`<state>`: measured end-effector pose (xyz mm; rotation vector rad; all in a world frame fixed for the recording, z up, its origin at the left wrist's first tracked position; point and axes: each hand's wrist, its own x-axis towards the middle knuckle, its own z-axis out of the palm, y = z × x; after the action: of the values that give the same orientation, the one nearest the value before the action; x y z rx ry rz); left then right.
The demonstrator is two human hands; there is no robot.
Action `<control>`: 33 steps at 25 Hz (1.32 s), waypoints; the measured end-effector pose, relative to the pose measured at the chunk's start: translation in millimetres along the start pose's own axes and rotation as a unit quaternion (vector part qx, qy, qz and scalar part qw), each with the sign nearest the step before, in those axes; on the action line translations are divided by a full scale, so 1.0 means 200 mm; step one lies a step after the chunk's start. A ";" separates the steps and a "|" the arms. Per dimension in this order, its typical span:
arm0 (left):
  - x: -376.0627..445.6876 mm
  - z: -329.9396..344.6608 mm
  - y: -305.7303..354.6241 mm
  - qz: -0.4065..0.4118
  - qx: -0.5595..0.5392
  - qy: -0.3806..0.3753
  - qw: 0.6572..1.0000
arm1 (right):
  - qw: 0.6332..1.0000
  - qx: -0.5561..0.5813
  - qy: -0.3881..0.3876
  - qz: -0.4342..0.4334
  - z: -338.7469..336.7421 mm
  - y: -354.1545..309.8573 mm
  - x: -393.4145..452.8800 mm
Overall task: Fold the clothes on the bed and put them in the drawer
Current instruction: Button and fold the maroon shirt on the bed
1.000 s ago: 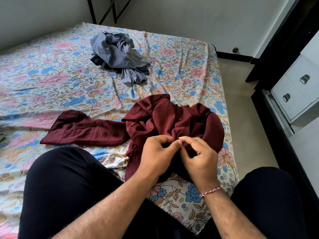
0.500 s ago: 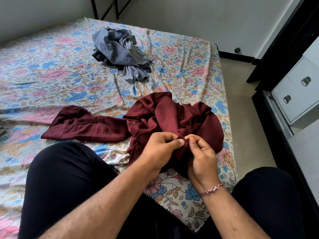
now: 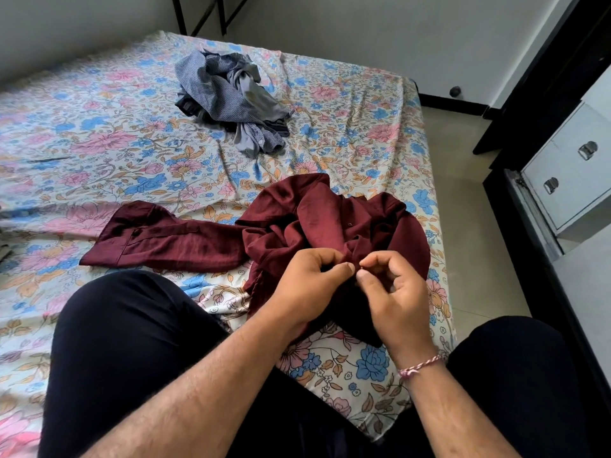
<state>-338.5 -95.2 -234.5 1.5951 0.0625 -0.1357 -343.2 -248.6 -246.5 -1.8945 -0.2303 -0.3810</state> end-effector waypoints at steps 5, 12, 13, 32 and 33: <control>0.05 -0.10 0.06 0.009 -0.095 0.026 0.995 | 0.980 -0.162 -0.093 -0.069 -0.02 0.04 0.03; 0.12 -0.27 0.10 -0.017 -0.067 0.037 0.997 | 0.997 -0.070 -0.006 -0.009 -0.09 0.00 0.08; 0.14 -0.27 0.11 -0.039 -0.105 0.029 0.993 | 0.998 -0.058 0.003 0.000 -0.11 -0.01 0.09; 0.31 -0.16 0.12 -0.112 -0.225 0.090 0.964 | 0.995 -0.082 -0.033 -0.054 0.04 0.03 0.06; 0.31 -0.15 0.13 -0.116 -0.229 0.090 0.962 | 0.996 -0.081 -0.016 -0.039 0.07 0.03 0.05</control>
<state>-273.2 -68.4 -216.4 1.1288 0.3963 -0.1468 -330.4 -237.3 -252.0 -2.0559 -0.3043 -0.4332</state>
